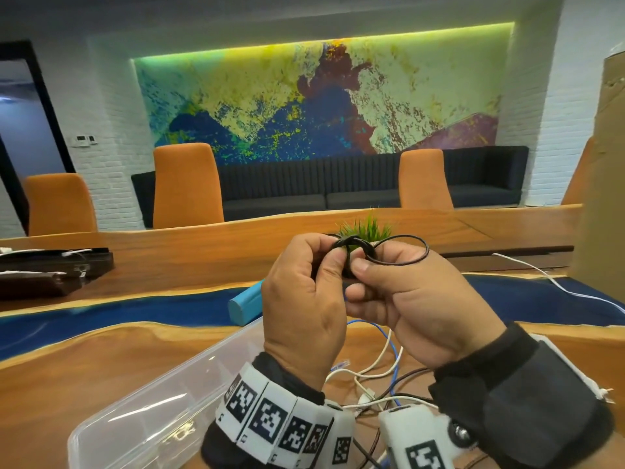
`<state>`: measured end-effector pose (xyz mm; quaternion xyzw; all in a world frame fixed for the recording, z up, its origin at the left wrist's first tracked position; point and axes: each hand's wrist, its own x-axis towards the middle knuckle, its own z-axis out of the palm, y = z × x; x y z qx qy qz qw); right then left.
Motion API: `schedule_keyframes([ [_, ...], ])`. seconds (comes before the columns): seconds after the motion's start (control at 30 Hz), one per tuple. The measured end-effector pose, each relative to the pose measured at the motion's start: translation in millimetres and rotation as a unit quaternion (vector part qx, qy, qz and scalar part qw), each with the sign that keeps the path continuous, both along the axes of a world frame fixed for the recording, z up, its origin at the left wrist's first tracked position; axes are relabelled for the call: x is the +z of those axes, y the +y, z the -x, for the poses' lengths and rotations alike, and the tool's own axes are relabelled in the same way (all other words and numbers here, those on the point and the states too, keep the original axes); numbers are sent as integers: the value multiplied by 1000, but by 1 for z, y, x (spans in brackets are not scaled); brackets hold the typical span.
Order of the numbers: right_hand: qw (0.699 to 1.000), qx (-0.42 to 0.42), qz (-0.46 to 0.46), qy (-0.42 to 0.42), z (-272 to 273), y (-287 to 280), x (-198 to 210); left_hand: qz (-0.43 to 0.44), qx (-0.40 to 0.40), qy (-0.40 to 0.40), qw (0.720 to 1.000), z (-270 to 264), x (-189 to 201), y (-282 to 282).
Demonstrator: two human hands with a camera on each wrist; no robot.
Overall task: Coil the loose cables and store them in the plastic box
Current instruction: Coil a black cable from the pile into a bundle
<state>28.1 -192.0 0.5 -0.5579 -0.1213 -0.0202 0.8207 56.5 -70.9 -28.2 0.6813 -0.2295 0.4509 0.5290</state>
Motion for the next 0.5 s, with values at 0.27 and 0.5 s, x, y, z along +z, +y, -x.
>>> schedule_keyframes([
  [0.27,966,-158,189,-82,4,2,2,-41,22,-24,999,-1,-5,-1],
  [0.5,986,-11,165,-31,5,-24,5,79,-33,123,989,-12,17,25],
])
